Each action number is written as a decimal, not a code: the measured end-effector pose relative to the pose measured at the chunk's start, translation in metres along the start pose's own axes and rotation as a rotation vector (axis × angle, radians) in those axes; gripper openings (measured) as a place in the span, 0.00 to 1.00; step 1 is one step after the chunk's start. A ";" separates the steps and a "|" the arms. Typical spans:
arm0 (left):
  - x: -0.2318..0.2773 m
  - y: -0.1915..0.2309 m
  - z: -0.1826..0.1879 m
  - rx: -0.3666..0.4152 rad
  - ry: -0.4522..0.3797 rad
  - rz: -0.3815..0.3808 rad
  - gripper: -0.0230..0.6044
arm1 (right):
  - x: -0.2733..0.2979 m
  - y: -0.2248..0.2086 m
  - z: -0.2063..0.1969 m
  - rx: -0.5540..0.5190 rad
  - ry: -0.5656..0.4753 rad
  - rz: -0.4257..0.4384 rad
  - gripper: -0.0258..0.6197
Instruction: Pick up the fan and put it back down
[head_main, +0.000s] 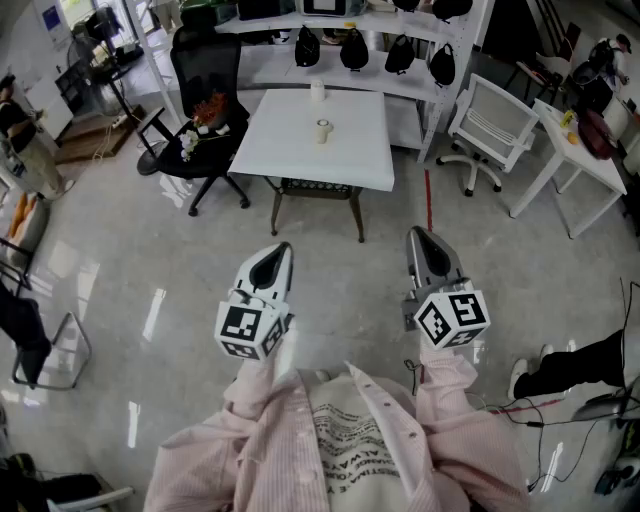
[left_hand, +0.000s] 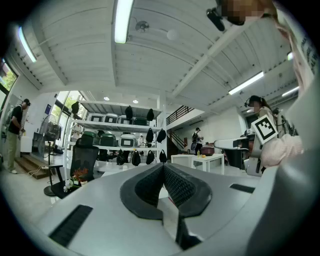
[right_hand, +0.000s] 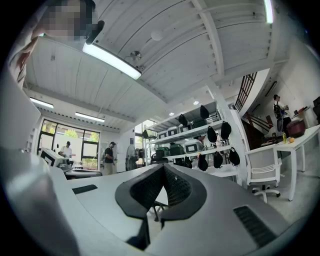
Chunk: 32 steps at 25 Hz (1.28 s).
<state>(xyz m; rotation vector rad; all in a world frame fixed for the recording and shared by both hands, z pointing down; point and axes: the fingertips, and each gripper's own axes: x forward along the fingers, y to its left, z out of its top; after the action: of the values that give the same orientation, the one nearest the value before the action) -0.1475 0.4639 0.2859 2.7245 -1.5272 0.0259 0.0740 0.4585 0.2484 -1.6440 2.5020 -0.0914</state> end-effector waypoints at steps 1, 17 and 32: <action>0.002 -0.004 0.000 0.010 0.003 -0.008 0.04 | -0.001 -0.003 0.001 0.003 0.001 -0.001 0.04; 0.017 -0.026 -0.009 -0.032 0.018 -0.029 0.04 | -0.007 -0.017 -0.010 0.048 0.022 0.039 0.04; 0.029 -0.042 -0.013 -0.051 0.031 0.005 0.41 | -0.021 -0.042 -0.017 0.076 0.039 0.058 0.04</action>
<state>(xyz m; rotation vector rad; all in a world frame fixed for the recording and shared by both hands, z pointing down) -0.0968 0.4613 0.2993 2.6686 -1.5053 0.0292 0.1181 0.4606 0.2725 -1.5538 2.5392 -0.2104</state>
